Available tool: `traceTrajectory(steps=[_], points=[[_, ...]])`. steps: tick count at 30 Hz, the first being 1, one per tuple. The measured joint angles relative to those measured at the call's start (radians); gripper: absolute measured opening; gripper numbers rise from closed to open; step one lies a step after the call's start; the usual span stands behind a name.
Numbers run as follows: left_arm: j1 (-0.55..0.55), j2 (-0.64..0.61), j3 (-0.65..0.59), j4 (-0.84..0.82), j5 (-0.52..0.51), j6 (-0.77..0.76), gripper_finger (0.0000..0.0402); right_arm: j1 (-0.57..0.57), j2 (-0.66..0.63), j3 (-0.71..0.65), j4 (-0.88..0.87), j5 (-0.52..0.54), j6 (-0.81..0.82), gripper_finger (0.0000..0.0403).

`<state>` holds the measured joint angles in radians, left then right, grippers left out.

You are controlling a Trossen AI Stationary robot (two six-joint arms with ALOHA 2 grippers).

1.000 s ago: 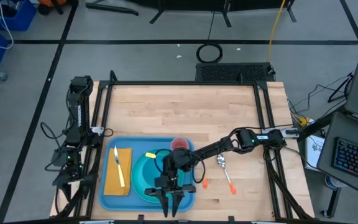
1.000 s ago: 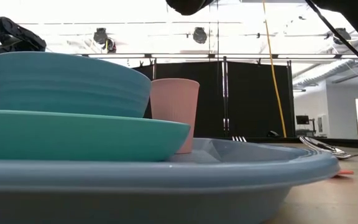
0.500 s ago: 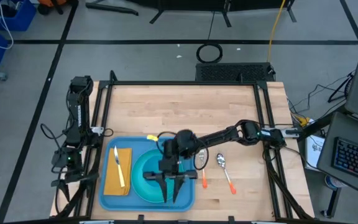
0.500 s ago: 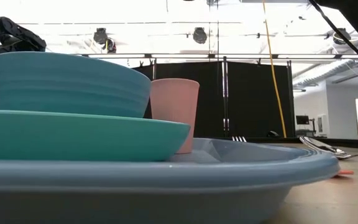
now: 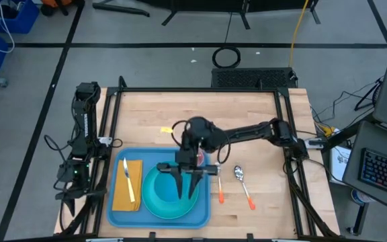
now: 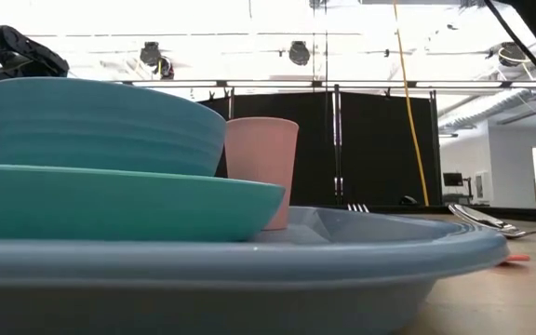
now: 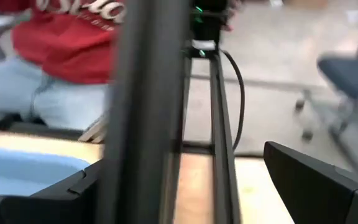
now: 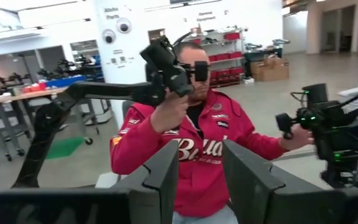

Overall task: Set up tray
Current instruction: Put the yellow table knife on top of the yellow table napkin on the blue tray

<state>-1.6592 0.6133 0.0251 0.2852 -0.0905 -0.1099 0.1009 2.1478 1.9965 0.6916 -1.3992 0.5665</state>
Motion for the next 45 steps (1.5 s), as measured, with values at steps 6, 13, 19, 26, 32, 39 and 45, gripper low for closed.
traceTrajectory(steps=[6,13,19,26,32,39,45], points=[[0.004,-0.006,-0.002,-0.004,0.028,0.061,0.0351,-0.025,-0.058,0.000,-0.343,0.025,-0.236,0.0114],[0.016,-0.022,0.001,0.030,-0.091,0.094,0.0291,-0.027,-0.078,0.000,-0.821,0.294,-0.609,0.0114],[0.007,-0.022,0.001,0.028,-0.148,0.166,0.0217,-0.006,-0.079,-0.001,-0.888,0.373,-0.661,0.0114],[0.003,-0.022,0.001,0.208,-0.168,0.314,0.0175,0.019,-0.079,-0.001,-0.890,0.405,-0.665,0.0114],[-0.019,-0.046,0.002,0.248,-0.245,0.344,0.0173,0.029,-0.079,-0.028,-0.883,0.407,-0.704,0.0114],[-0.019,-0.047,0.002,0.422,-0.218,0.388,0.0172,0.032,-0.079,-0.083,-0.784,0.407,-0.660,0.0114],[-0.013,-0.045,0.002,0.480,-0.244,0.394,0.0172,0.032,-0.079,-0.112,-0.713,0.404,-0.627,0.0114]])
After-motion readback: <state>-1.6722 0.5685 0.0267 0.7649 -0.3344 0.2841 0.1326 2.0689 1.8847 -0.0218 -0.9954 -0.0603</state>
